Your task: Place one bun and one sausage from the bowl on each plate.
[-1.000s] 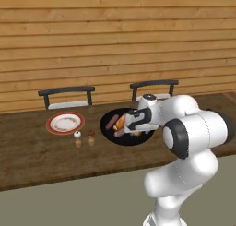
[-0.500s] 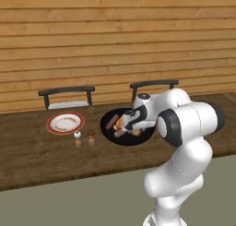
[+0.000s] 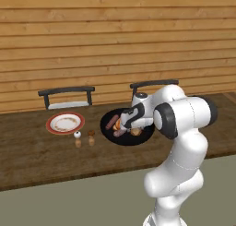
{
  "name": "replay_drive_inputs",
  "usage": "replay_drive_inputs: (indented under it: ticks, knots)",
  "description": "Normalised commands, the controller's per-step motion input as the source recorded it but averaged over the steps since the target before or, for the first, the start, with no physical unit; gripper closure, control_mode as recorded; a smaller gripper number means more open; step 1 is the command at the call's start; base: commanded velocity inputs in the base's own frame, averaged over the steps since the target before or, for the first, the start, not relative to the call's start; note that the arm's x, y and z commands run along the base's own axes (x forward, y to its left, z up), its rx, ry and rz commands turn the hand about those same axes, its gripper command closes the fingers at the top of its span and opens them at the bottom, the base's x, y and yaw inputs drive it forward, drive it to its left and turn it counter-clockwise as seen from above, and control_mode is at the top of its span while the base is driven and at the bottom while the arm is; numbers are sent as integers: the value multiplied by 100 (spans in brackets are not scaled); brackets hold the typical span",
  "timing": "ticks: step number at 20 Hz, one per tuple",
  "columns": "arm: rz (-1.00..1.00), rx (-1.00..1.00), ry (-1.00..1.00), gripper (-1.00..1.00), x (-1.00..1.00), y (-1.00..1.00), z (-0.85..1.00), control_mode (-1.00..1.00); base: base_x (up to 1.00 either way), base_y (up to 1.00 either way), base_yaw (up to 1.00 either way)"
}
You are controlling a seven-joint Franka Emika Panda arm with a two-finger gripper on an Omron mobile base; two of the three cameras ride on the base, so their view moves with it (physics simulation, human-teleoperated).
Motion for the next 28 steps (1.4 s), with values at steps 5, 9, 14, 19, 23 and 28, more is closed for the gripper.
replay_drive_inputs:
  ticks: [5,9,14,19,23,28]
  knots:
    - [0,0,0,100,-1,0,-1,-100,0,0,0]
    - [0,0,-1,100,-9,0,-3,-100,0,0,0]
    - [9,0,-24,100,-80,-13,81,-100,0,0,0]
    - [21,-2,-24,100,-73,-50,99,-100,0,0,0]
    - [21,-5,-15,100,-35,-73,94,-100,0,0,0]
    - [8,-9,19,100,20,-81,84,-100,0,0,0]
